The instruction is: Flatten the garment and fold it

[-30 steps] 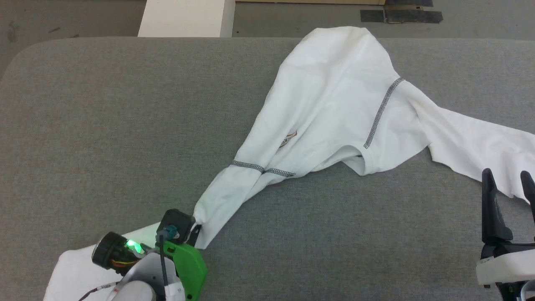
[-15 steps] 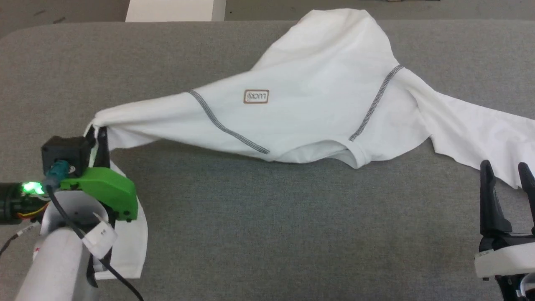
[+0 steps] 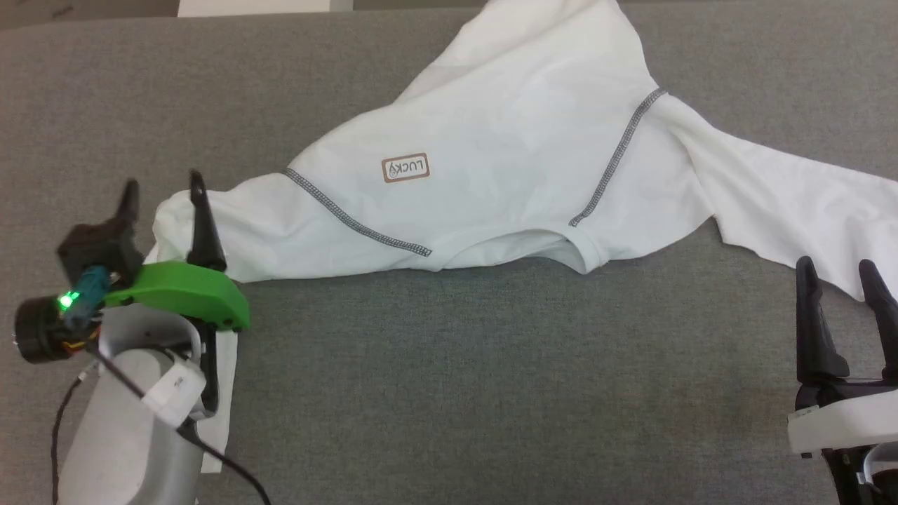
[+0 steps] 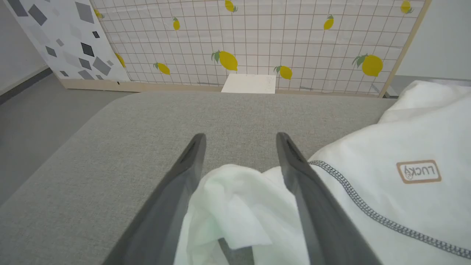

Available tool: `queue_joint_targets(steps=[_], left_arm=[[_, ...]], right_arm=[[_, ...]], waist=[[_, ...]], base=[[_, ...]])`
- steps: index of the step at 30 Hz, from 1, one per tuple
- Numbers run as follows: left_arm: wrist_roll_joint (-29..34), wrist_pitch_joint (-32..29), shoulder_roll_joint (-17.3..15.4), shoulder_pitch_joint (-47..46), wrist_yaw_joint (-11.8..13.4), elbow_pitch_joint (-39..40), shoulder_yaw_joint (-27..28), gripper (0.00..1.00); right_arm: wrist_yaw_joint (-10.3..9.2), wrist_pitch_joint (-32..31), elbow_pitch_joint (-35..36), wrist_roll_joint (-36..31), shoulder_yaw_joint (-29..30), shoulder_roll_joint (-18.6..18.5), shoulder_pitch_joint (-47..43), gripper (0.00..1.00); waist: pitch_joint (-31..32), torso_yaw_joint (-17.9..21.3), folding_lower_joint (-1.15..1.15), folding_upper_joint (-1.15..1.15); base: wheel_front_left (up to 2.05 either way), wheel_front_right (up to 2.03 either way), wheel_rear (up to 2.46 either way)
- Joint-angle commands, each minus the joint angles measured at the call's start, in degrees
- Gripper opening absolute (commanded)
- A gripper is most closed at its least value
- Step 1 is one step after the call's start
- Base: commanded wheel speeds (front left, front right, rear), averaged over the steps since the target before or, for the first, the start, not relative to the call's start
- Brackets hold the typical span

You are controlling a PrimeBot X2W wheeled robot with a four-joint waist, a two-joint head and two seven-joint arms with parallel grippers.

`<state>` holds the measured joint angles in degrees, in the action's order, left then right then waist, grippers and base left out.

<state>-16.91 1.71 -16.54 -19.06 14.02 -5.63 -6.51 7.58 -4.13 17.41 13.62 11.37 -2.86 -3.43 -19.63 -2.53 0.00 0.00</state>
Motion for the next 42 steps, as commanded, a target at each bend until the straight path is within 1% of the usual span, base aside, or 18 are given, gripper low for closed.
queue_joint_targets(steps=[1,2,3,7,10,14,18,20,23,25,27,28,30,32,34,38,40,42], left_arm=[[0.0,2.3,0.3,-0.2,0.3,2.1,0.5,1.0],[-0.1,4.0,0.7,0.8,0.4,4.5,0.6,1.0],[0.3,6.8,1.5,3.8,0.6,8.8,0.1,1.0],[1.3,10.4,2.4,12.1,0.7,16.2,-1.8,1.0],[2.8,11.9,3.5,18.6,1.5,19.8,-3.5,1.0],[3.5,13.0,6.4,25.2,2.1,21.2,-6.2,1.0],[4.2,13.2,8.3,27.8,1.0,19.3,-8.8,1.0],[4.4,13.3,8.8,27.3,0.3,19.1,-9.1,1.0],[5.5,13.3,8.6,25.7,-0.7,18.8,-8.8,1.0],[6.2,13.3,8.5,24.6,-1.1,18.8,-8.5,1.0],[6.8,13.3,8.4,23.7,-1.5,18.8,-8.5,1.0],[7.1,13.3,8.5,23.2,-1.6,18.7,-8.6,1.0],[7.7,13.3,8.9,22.3,-1.9,18.6,-9.0,1.0],[8.1,13.3,9.3,21.6,-2.2,18.5,-9.5,1.0],[8.4,13.3,9.9,20.8,-2.5,18.3,-10.1,1.0],[8.9,13.3,10.6,19.6,-2.9,17.7,-10.9,1.0],[9.2,13.3,10.8,19.3,-2.8,17.7,-10.9,1.0],[9.4,13.3,10.9,19.1,-2.8,17.7,-10.8,1.0]], right_arm=[[-0.09,-0.1,-0.3,-0.4,-0.1,0.0,0.6,1.0],[-0.09,0.0,-0.6,-0.4,-0.1,0.0,0.4,1.0],[-0.09,0.2,-1.2,-0.2,0.0,0.0,-0.2,1.0],[-0.09,0.6,-2.3,0.5,-0.4,0.0,-1.8,1.0],[-0.09,0.9,-2.8,0.8,-0.6,0.0,-2.9,1.0],[-0.09,1.0,-3.2,1.0,-0.5,0.0,-3.6,1.0],[-0.09,-0.6,-2.3,-1.4,0.1,0.0,-2.9,1.0],[-0.09,-2.6,-1.7,-2.1,0.7,-0.9,-1.5,1.0],[-0.09,-7.0,-1.5,-1.3,2.1,-4.4,2.2,1.0],[-0.09,-10.6,-2.5,-0.3,2.9,-7.8,5.1,1.0],[-0.09,-14.4,-4.2,0.9,3.8,-10.9,7.8,1.0],[-0.09,-16.8,-5.4,1.3,3.7,-13.2,9.1,1.0],[-0.09,-20.6,-8.1,3.0,4.0,-16.1,11.6,1.0],[-0.09,-23.8,-10.6,3.9,3.5,-18.4,13.0,1.0],[-0.09,-27.1,-13.2,3.4,2.1,-21.6,13.9,1.0],[-0.09,-32.0,-18.6,4.0,0.5,-24.2,14.3,1.0],[-0.09,-33.6,-20.8,4.3,0.5,-24.5,14.0,1.0],[-0.09,-33.8,-22.6,4.7,0.4,-24.5,13.9,1.0]], waist=[[1.9,-0.4,0.0,0.0],[2.7,-0.4,0.0,0.0],[4.2,-0.6,0.0,0.0],[6.4,-0.8,0.0,0.0],[7.4,-1.0,0.0,0.0],[8.3,-1.3,0.0,0.0],[8.7,-1.7,0.0,0.0],[8.3,-1.7,0.0,0.0],[6.9,-1.4,0.0,0.0],[5.6,-1.1,0.0,0.0],[4.0,-1.0,0.0,0.0],[3.2,-1.0,0.0,0.0],[1.6,-1.1,0.0,0.0],[0.5,-1.3,0.0,0.0],[-1.0,-1.9,0.0,0.0],[-2.9,-3.1,0.0,0.0],[-3.4,-3.6,0.0,0.0],[-3.9,-4.1,0.0,0.0]], base=[[0.0,0.0,0.0],[0.0,0.0,0.0],[0.0,0.0,0.0],[0.0,0.0,0.0],[0.0,0.0,0.0],[0.0,0.0,0.0],[0.0,0.0,0.0],[0.0,0.0,0.0],[0.0,0.0,0.0],[0.0,0.0,0.0],[0.0,0.0,0.0],[0.0,0.0,0.0],[0.0,0.0,0.0],[0.0,0.0,0.0],[0.0,0.0,0.0],[0.0,0.0,0.0],[0.0,0.0,0.0],[0.0,0.0,0.0]])
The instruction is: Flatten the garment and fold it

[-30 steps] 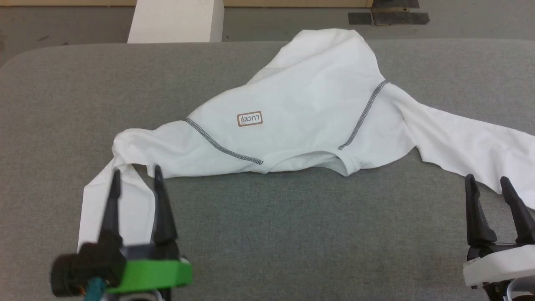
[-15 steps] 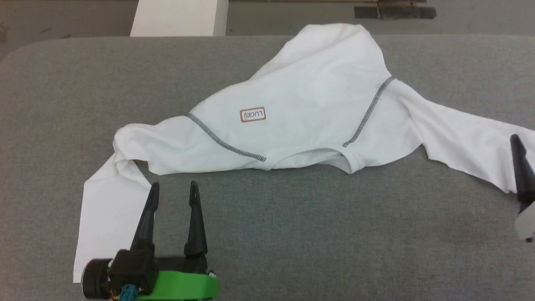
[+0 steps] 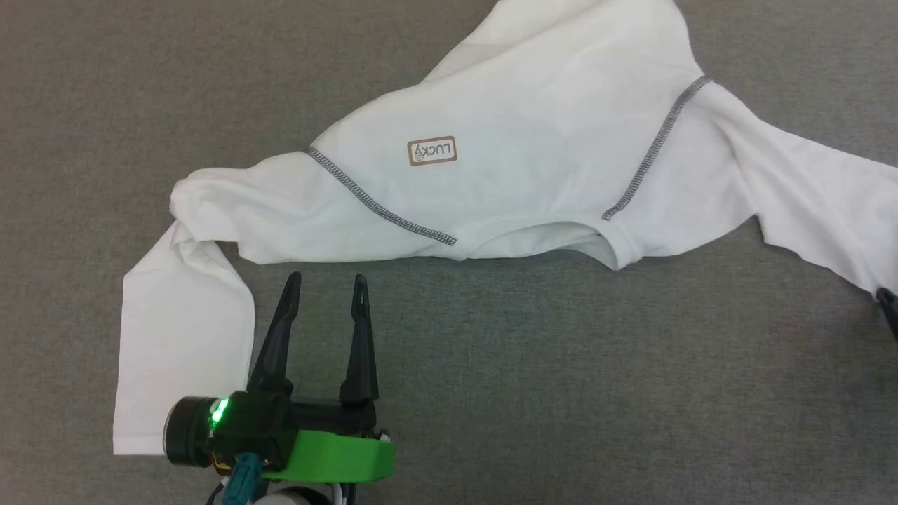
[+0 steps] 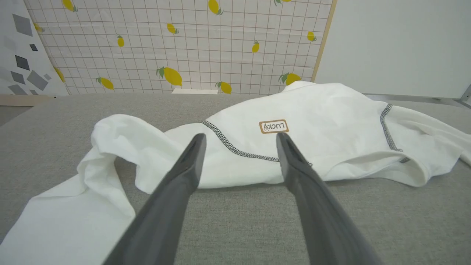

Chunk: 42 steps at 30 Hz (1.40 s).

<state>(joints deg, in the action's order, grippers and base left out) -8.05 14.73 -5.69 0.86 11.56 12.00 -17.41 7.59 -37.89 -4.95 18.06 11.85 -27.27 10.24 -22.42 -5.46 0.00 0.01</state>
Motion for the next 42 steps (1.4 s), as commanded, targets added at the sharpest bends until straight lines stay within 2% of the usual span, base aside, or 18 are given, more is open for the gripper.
queue_joint_targets(steps=[1,2,3,4,5,9,15,21,25,26,27,31,35,38,42], left_arm=[[0.7,0.3,0.1,-0.9,-0.3,0.2,0.2,1.0],[0.8,0.3,0.2,-1.0,-0.3,0.2,0.3,1.0],[0.9,0.3,0.2,-1.0,-0.3,0.3,0.4,1.0],[0.9,0.3,0.3,-0.9,-0.3,0.3,0.5,1.0],[1.0,0.3,0.3,-0.9,-0.3,0.4,0.6,1.0],[1.2,0.3,0.5,-0.5,0.0,0.7,1.0,1.0],[1.4,0.3,0.7,-0.8,-0.4,1.1,0.8,1.0],[1.9,0.3,0.9,-1.8,-1.0,1.0,-0.1,1.0],[2.0,0.3,1.2,-2.6,-1.3,0.2,-1.0,1.0],[2.0,0.3,1.2,-2.8,-1.4,0.0,-1.2,1.0],[1.9,0.3,1.3,-3.1,-1.5,-0.2,-1.4,1.0],[1.8,0.3,1.6,-3.9,-1.5,-0.9,-2.2,1.0],[1.8,0.3,1.8,-4.8,-1.5,-1.6,-2.6,1.0],[1.9,0.3,1.6,-5.1,-1.6,-2.2,-2.2,1.0],[1.5,0.3,0.9,-4.1,-1.6,-2.8,-1.3,1.0]], right_arm=[[-0.1,0.1,-0.9,0.6,0.0,0.0,0.2,1.0],[-0.1,0.6,-1.7,0.8,0.1,0.0,0.3,1.0],[-0.1,1.1,-2.3,0.9,0.3,0.1,0.5,0.47],[-0.1,2.1,-2.8,0.8,0.7,0.2,0.9,0.2],[-0.1,2.9,-3.1,0.8,1.0,0.3,1.4,0.0],[-0.1,5.4,-2.5,1.3,2.5,-0.4,4.7,0.0],[-0.1,8.4,-2.8,-0.5,7.3,-8.8,9.8,0.0],[-0.1,13.7,-8.9,-5.6,10.3,-17.4,16.0,0.0],[-0.1,19.5,-14.7,-10.0,10.5,-19.1,19.8,0.0],[-0.1,20.4,-16.1,-10.6,10.5,-18.7,20.7,0.15],[-0.1,21.6,-17.9,-11.4,10.5,-18.1,21.7,1.0],[-0.1,24.4,-23.5,-13.2,9.1,-15.0,24.4,1.0],[-0.1,28.5,-25.6,-12.6,7.5,-12.7,26.4,1.0],[-0.1,32.7,-24.4,-10.7,6.9,-10.8,26.5,1.0],[-0.1,37.8,-18.6,-7.3,6.7,-6.3,21.9,1.0]], waist=[[-1.3,-1.3,0.0,-0.01],[-1.4,-1.5,0.0,-0.01],[-1.5,-1.5,0.0,-0.01],[-1.5,-1.6,0.0,-0.01],[-1.5,-1.6,0.0,-0.01],[-1.0,-0.8,0.0,-0.01],[-1.6,-0.5,0.0,-0.01],[-4.5,-2.0,0.0,-0.01],[-6.0,-3.4,0.0,-0.01],[-6.3,-3.7,0.0,-0.01],[-6.5,-4.0,0.0,-0.01],[-7.0,-4.4,0.0,-0.01],[-6.4,-4.0,0.0,-0.01],[-4.5,-3.3,0.0,-0.01],[-0.8,-2.0,0.0,-0.01]], base=[[0.0,0.0,0.0],[0.0,0.0,0.0],[0.0,0.0,0.0],[0.0,0.0,0.0],[0.0,0.0,0.0],[0.0,0.0,0.0],[0.0,0.0,0.0],[0.0,0.0,0.0],[0.0,0.0,0.0],[0.0,0.0,0.0],[0.0,0.0,0.0],[0.0,0.0,0.0],[0.0,0.0,0.0],[0.0,0.0,0.0],[0.0,0.0,0.0]])
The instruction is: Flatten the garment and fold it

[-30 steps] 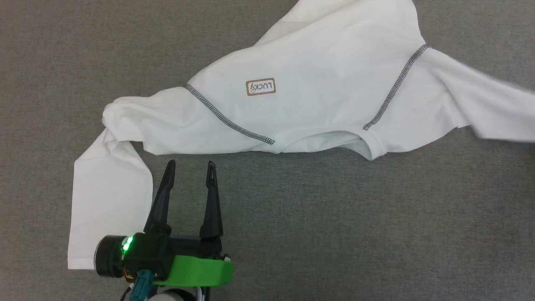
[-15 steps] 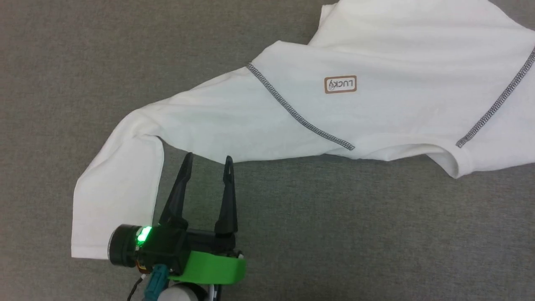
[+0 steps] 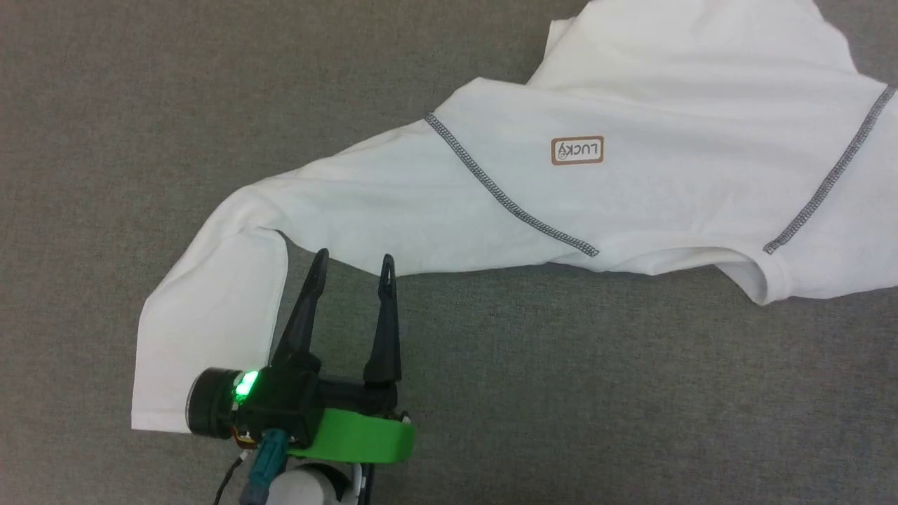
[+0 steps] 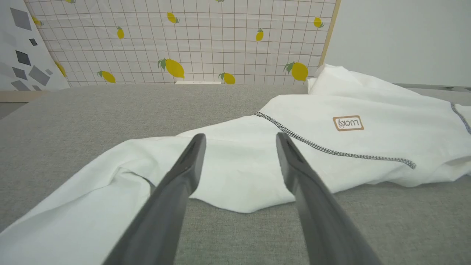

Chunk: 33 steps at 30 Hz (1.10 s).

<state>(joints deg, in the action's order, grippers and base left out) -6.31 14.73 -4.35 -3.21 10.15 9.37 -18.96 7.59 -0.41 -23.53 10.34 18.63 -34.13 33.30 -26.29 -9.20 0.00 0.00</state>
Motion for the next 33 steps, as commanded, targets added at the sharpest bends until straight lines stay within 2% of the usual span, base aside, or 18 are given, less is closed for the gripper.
queue_joint_targets(steps=[1,4,8,11,13,17,19,21,26,30,33], left_arm=[[-0.3,0.3,-0.6,0.5,-0.1,-0.3,0.5,1.0],[-0.9,0.3,-1.2,2.1,-0.3,-0.3,1.0,1.0],[-0.9,-0.1,-3.3,4.2,-1.9,-0.6,0.2,1.0],[-0.9,-0.8,-4.3,5.5,-2.1,-0.3,0.0,1.0],[-0.6,-1.3,-4.8,6.2,-2.0,0.0,-0.1,1.0],[0.4,-3.2,-5.7,6.7,-2.1,1.1,-1.2,1.0],[1.6,-4.7,-6.9,6.0,-3.0,0.9,-2.2,1.0],[3.0,-6.8,-8.1,4.4,-4.5,0.2,-3.7,1.0],[6.7,-15.8,-10.7,-3.0,-10.3,-4.0,-8.4,1.0],[8.2,-19.5,-10.7,-10.4,-14.2,-7.9,-11.2,1.0],[8.9,-21.9,-10.8,-15.1,-15.7,-11.9,-13.0,1.0]], right_arm=[[-0.1,1.2,2.4,1.4,0.2,2.4,-3.2,1.0],[-0.1,2.2,10.1,2.7,1.0,8.1,-10.6,1.0],[-0.1,1.5,23.0,1.4,2.0,18.5,-22.9,1.0],[-0.1,0.6,31.2,0.3,3.0,26.1,-30.8,1.0],[-0.1,0.0,35.2,-0.2,3.4,29.4,-34.7,1.0],[-0.1,-1.3,40.4,0.3,2.1,31.1,-39.4,1.0],[-0.1,-1.9,41.5,1.7,1.4,31.2,-40.2,1.0],[-0.1,-2.1,42.3,2.4,1.1,31.2,-40.2,1.0],[-0.1,-2.8,43.9,2.2,0.6,31.2,-39.4,1.0],[-0.1,-3.5,44.7,2.6,-0.2,31.2,-38.7,1.0],[-0.1,-3.7,45.0,3.2,-0.9,31.2,-38.2,1.0]], waist=[[4.3,2.3,0.0,0.0],[7.1,3.3,0.0,0.0],[10.4,4.5,0.0,0.0],[12.2,5.5,0.0,0.0],[12.9,6.2,0.0,0.0],[13.5,7.7,0.0,0.0],[13.5,8.3,0.0,0.0],[13.3,8.6,0.0,0.0],[11.6,8.6,0.0,0.0],[9.4,8.6,0.0,0.0],[7.7,8.9,0.0,0.0]], base=[[0.0,0.0,0.0],[0.0,0.0,0.0],[0.0,0.0,0.0],[0.0,0.0,0.0],[0.0,0.0,0.0],[0.0,0.0,0.0],[0.0,0.0,0.0],[0.0,0.0,0.0],[0.0,0.0,0.0],[0.0,0.0,0.0],[0.0,0.0,0.0]])
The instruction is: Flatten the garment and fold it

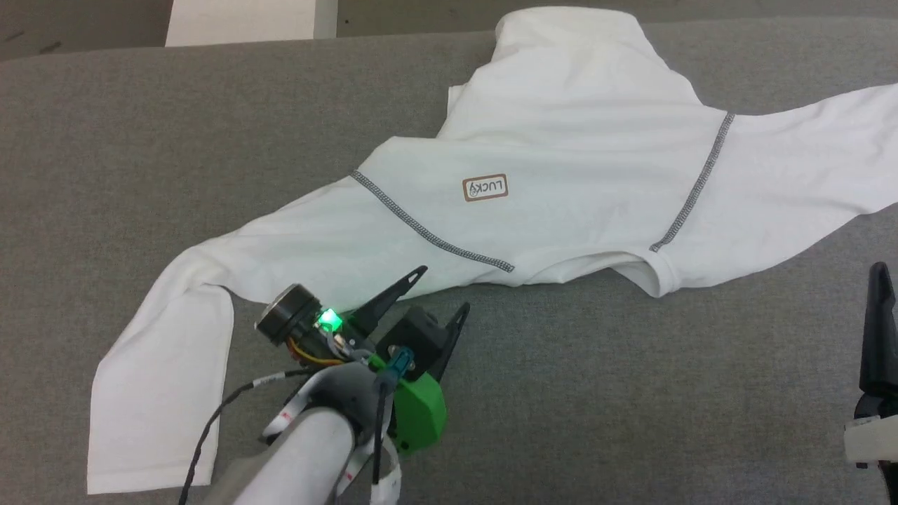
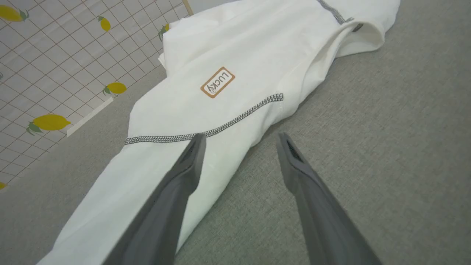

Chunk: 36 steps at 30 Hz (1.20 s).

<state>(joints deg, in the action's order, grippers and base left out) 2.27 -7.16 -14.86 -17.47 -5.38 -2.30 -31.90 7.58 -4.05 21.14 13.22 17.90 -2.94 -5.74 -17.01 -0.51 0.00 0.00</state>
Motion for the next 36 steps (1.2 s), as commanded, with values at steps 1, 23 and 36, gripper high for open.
queue_joint_targets(steps=[1,23,36], left_arm=[[0.5,-0.6,-0.3,-2.4,-0.5,-1.7,-0.7,1.0],[-7.9,5.8,3.4,-4.9,6.0,-13.0,5.0,0.0],[-10.6,4.0,1.0,2.5,8.9,1.7,7.2,0.0]], right_arm=[[-0.09,-0.1,0.4,0.5,-0.4,0.1,1.1,1.0],[-0.09,-2.2,-0.4,-0.5,-5.5,-0.7,3.6,1.0],[-0.09,-20.9,-2.2,1.8,-15.4,-20.7,3.5,1.0]], waist=[[-2.1,0.3,0.0,0.0],[-2.9,1.3,0.0,0.0],[-4.9,-4.4,0.0,0.0]], base=[[0.0,0.0,0.0],[0.0,0.0,0.0],[0.0,0.0,0.0]])
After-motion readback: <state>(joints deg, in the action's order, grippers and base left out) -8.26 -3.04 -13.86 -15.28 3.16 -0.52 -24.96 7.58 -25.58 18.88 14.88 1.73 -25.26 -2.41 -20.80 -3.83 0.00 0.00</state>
